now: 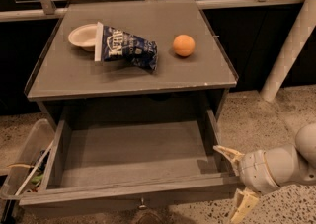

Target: Open top drawer

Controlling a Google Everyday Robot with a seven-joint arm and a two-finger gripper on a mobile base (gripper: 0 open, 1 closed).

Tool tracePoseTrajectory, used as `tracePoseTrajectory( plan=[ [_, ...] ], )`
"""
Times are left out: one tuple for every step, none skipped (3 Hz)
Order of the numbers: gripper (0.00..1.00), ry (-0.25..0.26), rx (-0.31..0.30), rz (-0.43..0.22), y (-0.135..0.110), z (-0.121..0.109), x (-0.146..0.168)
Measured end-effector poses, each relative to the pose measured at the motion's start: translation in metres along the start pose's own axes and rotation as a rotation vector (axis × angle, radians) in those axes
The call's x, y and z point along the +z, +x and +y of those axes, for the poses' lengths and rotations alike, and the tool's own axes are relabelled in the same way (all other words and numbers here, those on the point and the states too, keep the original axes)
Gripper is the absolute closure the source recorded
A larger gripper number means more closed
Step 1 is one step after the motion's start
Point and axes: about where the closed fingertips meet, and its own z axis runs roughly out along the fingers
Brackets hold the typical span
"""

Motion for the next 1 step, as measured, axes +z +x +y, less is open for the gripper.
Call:
tracePoseTrajectory(
  plan=[
    [0.0,0.0,0.0,0.0,0.0,0.0,0.0]
  ],
)
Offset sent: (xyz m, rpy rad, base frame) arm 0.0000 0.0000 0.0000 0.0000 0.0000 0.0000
